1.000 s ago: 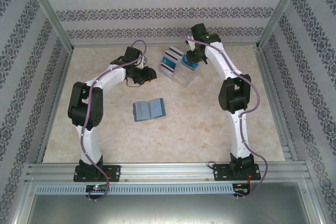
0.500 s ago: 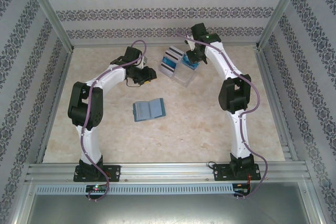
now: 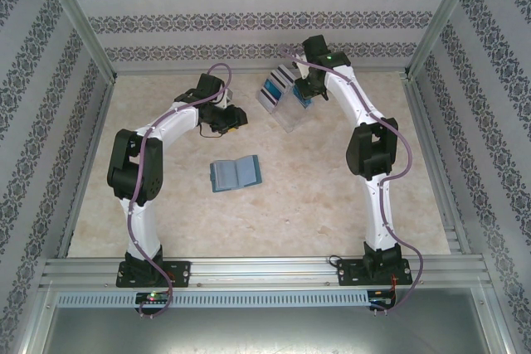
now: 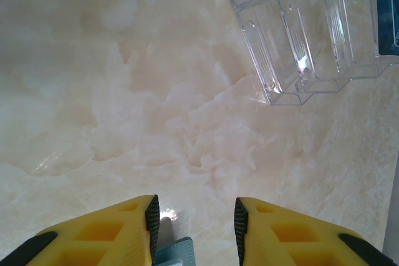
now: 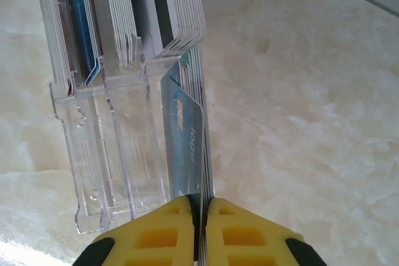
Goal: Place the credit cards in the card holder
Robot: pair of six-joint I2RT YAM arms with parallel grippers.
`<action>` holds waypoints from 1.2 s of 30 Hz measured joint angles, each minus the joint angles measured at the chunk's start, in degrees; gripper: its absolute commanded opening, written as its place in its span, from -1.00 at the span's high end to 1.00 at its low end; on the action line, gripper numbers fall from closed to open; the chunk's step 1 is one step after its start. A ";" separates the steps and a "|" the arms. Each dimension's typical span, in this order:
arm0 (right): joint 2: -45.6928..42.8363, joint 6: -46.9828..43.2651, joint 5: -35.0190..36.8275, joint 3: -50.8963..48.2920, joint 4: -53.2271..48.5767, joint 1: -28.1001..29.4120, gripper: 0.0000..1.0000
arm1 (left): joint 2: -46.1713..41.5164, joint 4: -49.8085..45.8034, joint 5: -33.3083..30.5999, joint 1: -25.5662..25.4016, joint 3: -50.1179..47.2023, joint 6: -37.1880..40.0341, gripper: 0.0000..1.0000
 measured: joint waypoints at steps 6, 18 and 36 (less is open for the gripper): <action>-0.15 0.24 -4.11 0.00 -0.02 -1.40 0.81 | 0.00 0.00 0.00 0.00 0.00 0.00 0.22; -2.23 3.74 -14.62 -3.21 2.73 -4.50 0.88 | 0.00 -0.02 0.02 -0.70 0.00 0.00 0.22; -10.27 10.78 -30.58 -12.41 10.51 -8.15 0.89 | -0.07 0.02 -0.09 -0.66 -0.17 0.02 0.22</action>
